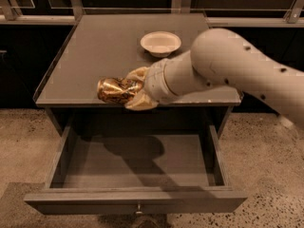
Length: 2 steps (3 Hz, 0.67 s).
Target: Pick orange can from top drawer and place on counter
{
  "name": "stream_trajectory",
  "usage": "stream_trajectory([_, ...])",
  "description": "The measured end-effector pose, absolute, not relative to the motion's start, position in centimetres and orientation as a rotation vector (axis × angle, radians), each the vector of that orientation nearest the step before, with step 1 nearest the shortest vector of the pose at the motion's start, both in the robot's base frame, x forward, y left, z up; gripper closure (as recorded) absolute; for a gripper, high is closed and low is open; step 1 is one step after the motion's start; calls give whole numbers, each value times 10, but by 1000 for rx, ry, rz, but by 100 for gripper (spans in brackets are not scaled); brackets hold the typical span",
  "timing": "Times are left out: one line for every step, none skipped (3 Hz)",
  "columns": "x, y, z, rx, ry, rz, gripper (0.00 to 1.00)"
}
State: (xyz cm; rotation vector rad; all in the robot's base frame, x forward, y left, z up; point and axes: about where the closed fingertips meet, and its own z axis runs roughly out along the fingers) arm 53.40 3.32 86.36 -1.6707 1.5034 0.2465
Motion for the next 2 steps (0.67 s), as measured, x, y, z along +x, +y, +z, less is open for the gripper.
stream_trajectory([577,51,862,-1798,1486,265,100])
stream_trajectory([609,89,861,-1890,1434,310,100])
